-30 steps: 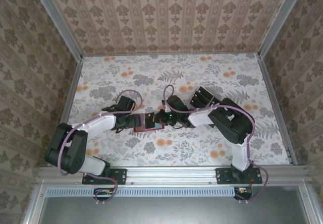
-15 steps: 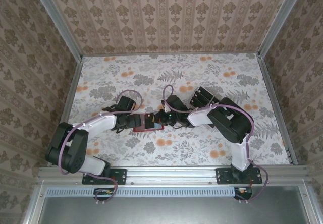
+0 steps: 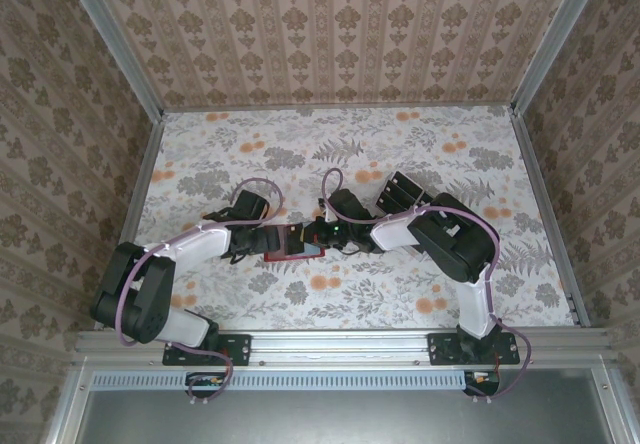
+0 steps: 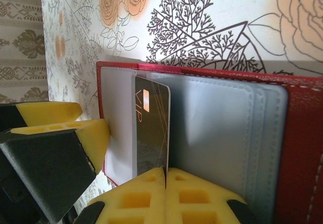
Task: Put the credit cards into the card holder
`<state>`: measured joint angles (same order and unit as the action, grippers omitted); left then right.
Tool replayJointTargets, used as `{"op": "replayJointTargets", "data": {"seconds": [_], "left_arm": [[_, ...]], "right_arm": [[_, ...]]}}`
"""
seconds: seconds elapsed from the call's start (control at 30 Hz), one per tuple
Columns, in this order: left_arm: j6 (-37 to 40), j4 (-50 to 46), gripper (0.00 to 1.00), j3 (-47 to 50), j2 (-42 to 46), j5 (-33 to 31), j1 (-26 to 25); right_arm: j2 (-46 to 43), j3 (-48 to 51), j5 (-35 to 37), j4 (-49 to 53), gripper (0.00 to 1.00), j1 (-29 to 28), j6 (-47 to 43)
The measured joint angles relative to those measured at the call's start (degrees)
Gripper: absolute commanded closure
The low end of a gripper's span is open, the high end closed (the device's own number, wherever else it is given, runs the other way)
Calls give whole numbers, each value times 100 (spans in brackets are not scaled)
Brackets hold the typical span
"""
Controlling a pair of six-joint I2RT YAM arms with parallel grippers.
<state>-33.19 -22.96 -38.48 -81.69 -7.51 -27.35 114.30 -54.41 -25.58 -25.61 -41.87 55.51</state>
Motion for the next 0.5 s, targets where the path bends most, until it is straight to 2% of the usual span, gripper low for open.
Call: {"op": "replayJointTargets", "data": {"seconds": [0.37,0.43,0.5], "left_arm": [[-24,0,0,0,0,-4,0],[-24,-2,0,0,2,-4,2],[-22,-11,0,0,22,-7,9]], "right_arm": [[122,-221,-17,55,100,-120,0],[127,-267,-17,133,95,-138,-7],[127,-308,-17,223,85,-142,-31]]}}
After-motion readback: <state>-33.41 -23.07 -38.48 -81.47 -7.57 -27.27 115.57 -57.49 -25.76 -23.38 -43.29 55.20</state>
